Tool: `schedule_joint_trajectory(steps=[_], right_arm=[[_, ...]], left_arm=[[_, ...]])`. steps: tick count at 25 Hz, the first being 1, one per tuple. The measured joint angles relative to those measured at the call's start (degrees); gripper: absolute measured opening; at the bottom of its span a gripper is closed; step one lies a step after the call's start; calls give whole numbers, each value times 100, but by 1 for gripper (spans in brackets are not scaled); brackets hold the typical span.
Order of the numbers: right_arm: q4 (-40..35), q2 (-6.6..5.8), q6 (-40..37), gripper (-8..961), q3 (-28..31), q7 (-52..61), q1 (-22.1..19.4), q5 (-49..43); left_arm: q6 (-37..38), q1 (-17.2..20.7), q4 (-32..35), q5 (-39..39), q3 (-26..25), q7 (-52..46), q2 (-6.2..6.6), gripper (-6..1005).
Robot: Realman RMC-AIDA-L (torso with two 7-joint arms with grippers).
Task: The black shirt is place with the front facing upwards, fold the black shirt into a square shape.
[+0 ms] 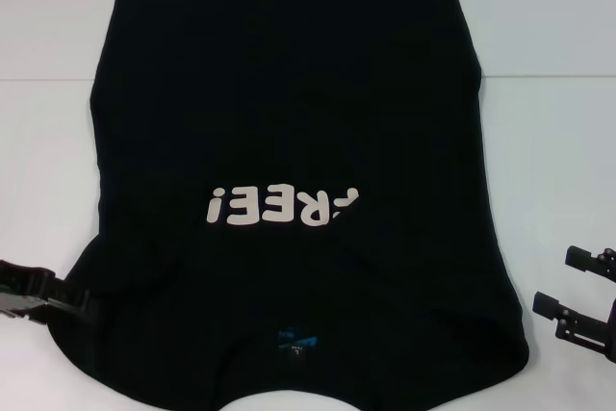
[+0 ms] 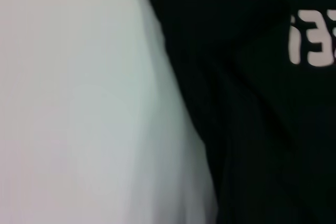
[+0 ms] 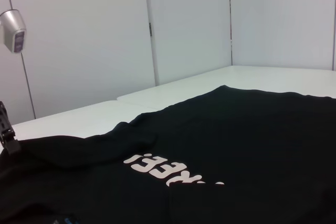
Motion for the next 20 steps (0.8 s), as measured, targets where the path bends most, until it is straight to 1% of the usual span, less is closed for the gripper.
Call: schedule_joint_trajectory(steps=[4, 9, 12, 17, 20], right_arm=[[0, -5, -2, 836, 4, 2, 1, 2], [0, 0, -7, 836, 43, 1, 15, 2], [0, 0, -17, 836, 44, 1, 24, 2], [-38, 10, -50, 837, 44, 79, 24, 2], [-54, -11, -53, 837, 42, 241, 24, 2]], left_arm=[[9, -7, 66, 44, 109, 52, -50, 849], [-22, 23, 90, 32, 136, 66, -49, 657], [-19, 27, 102, 8, 119, 130, -55, 418], [25, 35, 104, -32, 50, 165, -54, 300], [81, 22, 94, -79, -51, 182, -51, 230]])
